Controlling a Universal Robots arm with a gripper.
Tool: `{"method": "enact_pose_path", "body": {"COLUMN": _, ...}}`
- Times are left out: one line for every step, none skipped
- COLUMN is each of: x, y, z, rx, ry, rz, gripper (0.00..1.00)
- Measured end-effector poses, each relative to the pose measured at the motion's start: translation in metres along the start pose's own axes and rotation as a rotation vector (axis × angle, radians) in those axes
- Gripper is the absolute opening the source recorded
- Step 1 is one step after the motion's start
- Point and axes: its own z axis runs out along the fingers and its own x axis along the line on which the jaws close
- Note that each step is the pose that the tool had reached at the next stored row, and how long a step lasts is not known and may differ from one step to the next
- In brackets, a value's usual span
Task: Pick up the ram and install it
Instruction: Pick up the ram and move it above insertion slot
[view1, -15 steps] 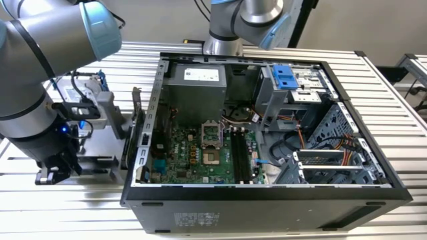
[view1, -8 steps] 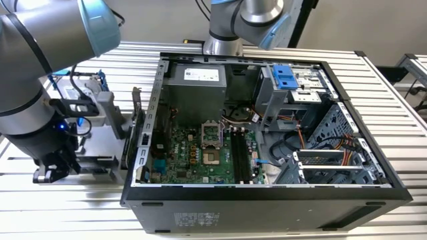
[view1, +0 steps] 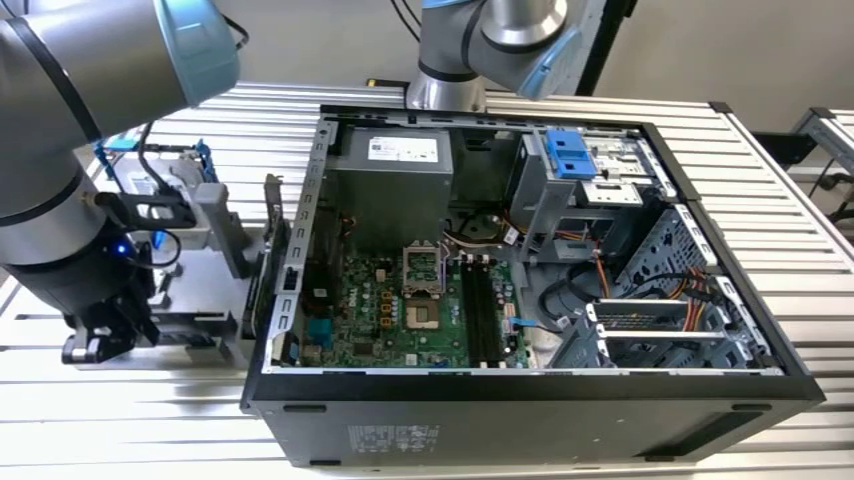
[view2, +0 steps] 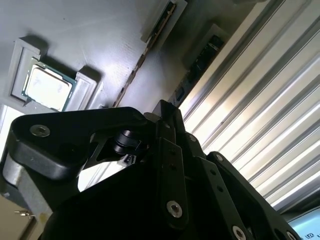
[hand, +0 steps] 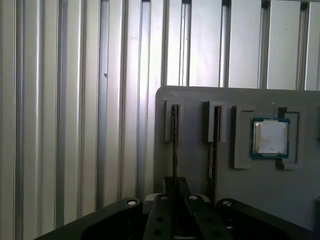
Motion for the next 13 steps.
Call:
{"method": "enact_pose_path", "body": {"x": 0.0, "y": 0.0, "z": -0.0006, "rx": 0.0, "ry": 0.0001, "rz": 0.0, "gripper": 0.0}}
{"method": "enact_pose_path", "body": {"x": 0.0, "y": 0.0001, "z": -0.0014, "rx": -0.0001, "ry": 0.0001, "rz": 0.0, "gripper": 0.0}}
{"method": "enact_pose_path", "body": {"x": 0.0, "y": 0.0001, "z": -0.0022, "rx": -0.0001, "ry": 0.0002, "rz": 0.0, "gripper": 0.0}}
{"method": "enact_pose_path", "body": {"x": 0.0, "y": 0.0001, "z": -0.0032, "rx": -0.0001, "ry": 0.0001, "rz": 0.0, "gripper": 0.0}}
{"method": "enact_pose_path", "body": {"x": -0.0001, "y": 0.0001, "z": -0.0043, "rx": -0.0001, "ry": 0.0001, "rz": 0.0, "gripper": 0.0}}
{"method": "enact_pose_path", "body": {"x": -0.0001, "y": 0.0001, "z": -0.0055, "rx": -0.0001, "ry": 0.0001, "rz": 0.0, "gripper": 0.0}}
{"method": "enact_pose_path", "body": {"x": -0.0001, "y": 0.0002, "z": -0.0068, "rx": -0.0001, "ry": 0.0001, "rz": 0.0, "gripper": 0.0}}
{"method": "enact_pose_path", "body": {"x": -0.0001, "y": 0.0002, "z": -0.0079, "rx": -0.0001, "ry": 0.0001, "rz": 0.0, "gripper": 0.0}}
{"method": "enact_pose_path", "body": {"x": -0.0002, "y": 0.0003, "z": -0.0094, "rx": -0.0001, "ry": 0.0001, "rz": 0.0, "gripper": 0.0}}
{"method": "enact_pose_path", "body": {"x": -0.0002, "y": 0.0003, "z": -0.0108, "rx": -0.0001, "ry": 0.0001, "rz": 0.0, "gripper": 0.0}}
{"method": "enact_pose_path", "body": {"x": -0.0002, "y": 0.0004, "z": -0.0123, "rx": -0.0001, "ry": 0.0001, "rz": 0.0, "gripper": 0.0}}
{"method": "enact_pose_path", "body": {"x": -0.0003, "y": 0.0004, "z": -0.0139, "rx": 0.0, "ry": 0.0, "rz": 0.0, "gripper": 0.0}}
{"method": "enact_pose_path", "body": {"x": -0.0003, "y": 0.0005, "z": -0.0155, "rx": -0.0001, "ry": 0.0001, "rz": 0.0, "gripper": 0.0}}
